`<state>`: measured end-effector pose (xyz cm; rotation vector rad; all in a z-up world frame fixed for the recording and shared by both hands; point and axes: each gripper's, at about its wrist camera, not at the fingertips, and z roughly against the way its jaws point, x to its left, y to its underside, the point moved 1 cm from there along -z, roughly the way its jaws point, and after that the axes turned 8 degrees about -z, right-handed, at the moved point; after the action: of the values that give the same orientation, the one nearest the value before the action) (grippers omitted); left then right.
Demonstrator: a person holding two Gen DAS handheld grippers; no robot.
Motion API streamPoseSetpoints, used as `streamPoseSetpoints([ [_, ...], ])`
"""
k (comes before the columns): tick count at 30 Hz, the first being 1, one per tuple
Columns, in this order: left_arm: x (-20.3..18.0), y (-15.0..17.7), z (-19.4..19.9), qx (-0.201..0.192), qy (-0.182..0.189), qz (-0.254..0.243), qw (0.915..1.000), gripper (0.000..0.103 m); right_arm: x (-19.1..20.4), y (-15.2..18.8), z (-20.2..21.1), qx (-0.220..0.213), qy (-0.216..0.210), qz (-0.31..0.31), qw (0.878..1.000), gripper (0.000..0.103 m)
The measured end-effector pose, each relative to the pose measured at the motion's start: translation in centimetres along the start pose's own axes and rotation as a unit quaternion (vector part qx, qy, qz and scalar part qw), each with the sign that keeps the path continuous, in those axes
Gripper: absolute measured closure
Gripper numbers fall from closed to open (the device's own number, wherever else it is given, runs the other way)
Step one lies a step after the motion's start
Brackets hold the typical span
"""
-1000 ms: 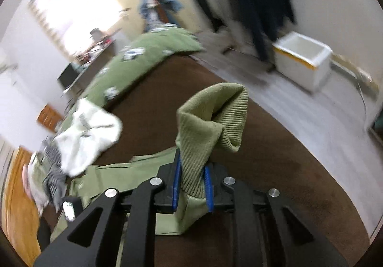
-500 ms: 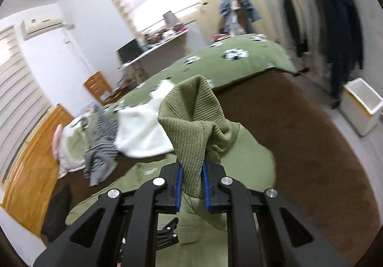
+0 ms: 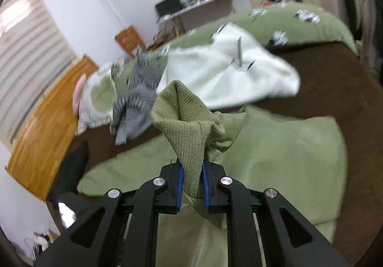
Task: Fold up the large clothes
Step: 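Lift the cuff with the right gripper and lay the sleeve across the jacket front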
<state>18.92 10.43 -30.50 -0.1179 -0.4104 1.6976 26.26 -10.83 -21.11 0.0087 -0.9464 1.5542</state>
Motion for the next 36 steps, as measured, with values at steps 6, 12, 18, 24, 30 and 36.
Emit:
streamPoseSetpoints([
  [6,4.0,3.8,-1.5,0.024,-0.014,0.031,0.9991,0.006,1.3,5.8,-8.1,0.054,0.012,0.012,0.998,0.089],
  [12,5.7,5.8,-2.7,0.033,-0.009,0.041,0.9986,0.006,0.3,9.8,-13.4,0.097,0.042,0.013,0.994,0.081],
  [18,5.9,6.6,-3.5,0.034,-0.008,0.025,0.9991,0.006,-0.6,12.2,-16.1,0.114,0.063,0.009,0.991,0.08],
  [24,6.5,6.4,-3.8,0.03,-0.006,0.036,0.9989,0.006,-0.6,12.1,-16.1,0.115,0.065,0.013,0.991,0.08],
  [30,6.6,5.6,-3.2,0.022,-0.001,0.036,0.9991,0.006,-0.2,11.9,-16.2,0.122,0.062,0.016,0.991,0.054],
  [36,6.9,4.6,-1.2,0.01,-0.008,0.04,0.9991,0.006,2.6,11.6,-14.8,0.12,0.048,0.05,0.99,0.029],
])
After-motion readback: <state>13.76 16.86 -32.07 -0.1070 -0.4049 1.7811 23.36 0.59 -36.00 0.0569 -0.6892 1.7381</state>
